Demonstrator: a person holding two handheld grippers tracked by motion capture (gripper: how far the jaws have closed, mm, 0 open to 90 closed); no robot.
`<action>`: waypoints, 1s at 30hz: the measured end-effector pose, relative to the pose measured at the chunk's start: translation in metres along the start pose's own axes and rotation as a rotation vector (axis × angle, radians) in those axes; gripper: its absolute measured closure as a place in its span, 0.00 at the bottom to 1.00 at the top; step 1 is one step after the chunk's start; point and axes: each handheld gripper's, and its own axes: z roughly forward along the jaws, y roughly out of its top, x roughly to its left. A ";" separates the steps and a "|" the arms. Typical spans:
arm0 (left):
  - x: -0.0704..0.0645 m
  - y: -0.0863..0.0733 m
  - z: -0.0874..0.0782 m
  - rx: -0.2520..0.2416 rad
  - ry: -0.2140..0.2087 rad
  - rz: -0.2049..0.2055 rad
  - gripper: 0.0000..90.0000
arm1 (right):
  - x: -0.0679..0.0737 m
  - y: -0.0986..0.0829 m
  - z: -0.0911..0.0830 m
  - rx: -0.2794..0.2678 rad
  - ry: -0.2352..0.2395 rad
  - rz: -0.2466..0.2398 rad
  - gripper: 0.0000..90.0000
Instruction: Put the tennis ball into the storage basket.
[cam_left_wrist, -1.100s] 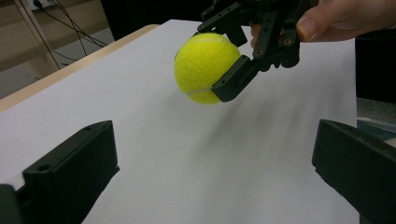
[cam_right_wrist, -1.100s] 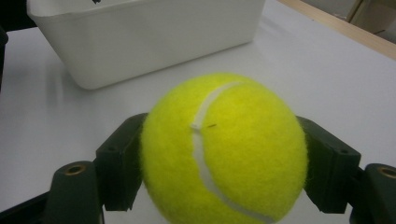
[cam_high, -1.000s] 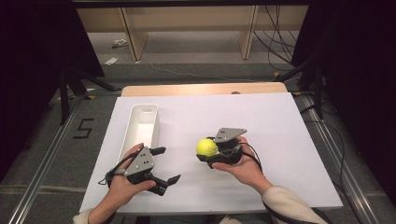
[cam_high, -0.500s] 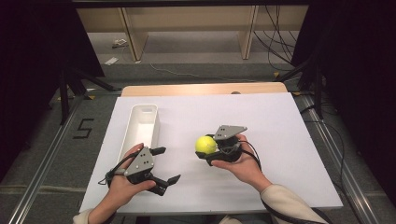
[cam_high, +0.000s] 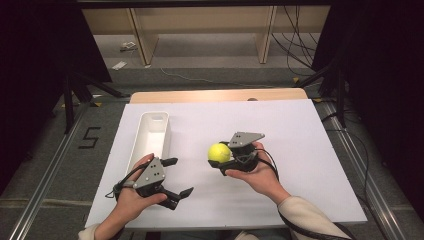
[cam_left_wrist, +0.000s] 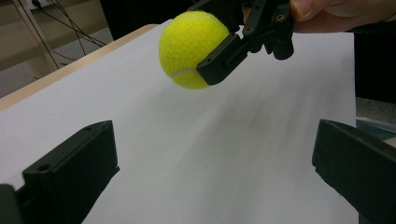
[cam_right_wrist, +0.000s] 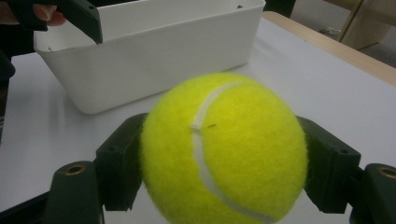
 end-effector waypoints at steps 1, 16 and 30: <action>0.000 0.000 0.000 0.000 -0.001 0.000 0.00 | 0.000 0.000 0.000 0.000 0.001 0.001 0.29; 0.000 0.000 0.000 0.000 -0.001 0.000 0.00 | 0.000 0.005 0.002 -0.009 0.003 -0.005 0.29; 0.000 0.000 0.000 0.000 -0.002 0.000 0.00 | -0.001 0.009 0.003 -0.019 0.001 -0.008 0.29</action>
